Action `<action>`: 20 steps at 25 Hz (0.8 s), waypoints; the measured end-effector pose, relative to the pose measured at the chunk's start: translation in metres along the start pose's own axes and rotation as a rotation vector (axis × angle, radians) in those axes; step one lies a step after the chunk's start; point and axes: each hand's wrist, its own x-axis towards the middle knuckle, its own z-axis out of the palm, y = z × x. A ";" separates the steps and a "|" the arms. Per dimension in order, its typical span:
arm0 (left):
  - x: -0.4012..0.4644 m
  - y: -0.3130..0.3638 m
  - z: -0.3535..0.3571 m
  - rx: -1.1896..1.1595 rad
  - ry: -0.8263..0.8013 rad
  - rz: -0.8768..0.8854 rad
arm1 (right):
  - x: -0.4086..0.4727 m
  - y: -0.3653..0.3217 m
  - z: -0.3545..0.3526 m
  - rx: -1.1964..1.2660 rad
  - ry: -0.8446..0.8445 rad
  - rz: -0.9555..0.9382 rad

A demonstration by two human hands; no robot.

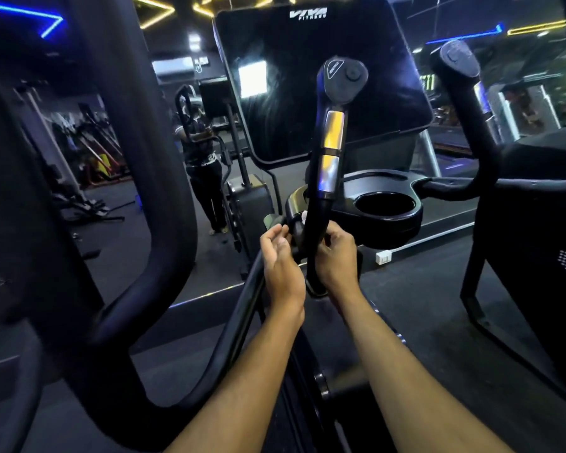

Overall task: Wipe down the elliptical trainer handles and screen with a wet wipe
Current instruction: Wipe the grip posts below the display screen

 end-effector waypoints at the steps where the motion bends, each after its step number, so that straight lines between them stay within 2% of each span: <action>1: -0.001 0.001 0.001 -0.013 0.010 -0.011 | -0.003 -0.005 -0.001 0.034 -0.013 0.032; 4: -0.005 0.003 0.008 -0.066 0.019 -0.101 | -0.020 -0.027 -0.009 0.284 -0.033 0.208; 7: -0.018 0.012 0.015 -0.160 0.002 -0.183 | -0.041 -0.055 -0.016 0.486 0.016 0.369; 11: -0.050 0.038 0.007 -0.268 -0.056 -0.277 | -0.069 -0.091 -0.039 0.742 0.110 0.471; 16: -0.107 0.102 -0.036 -0.323 -0.331 -0.224 | -0.115 -0.155 -0.049 0.691 0.110 0.325; 20: -0.142 0.140 -0.079 -0.167 -0.522 -0.045 | -0.173 -0.194 -0.055 0.425 0.208 0.209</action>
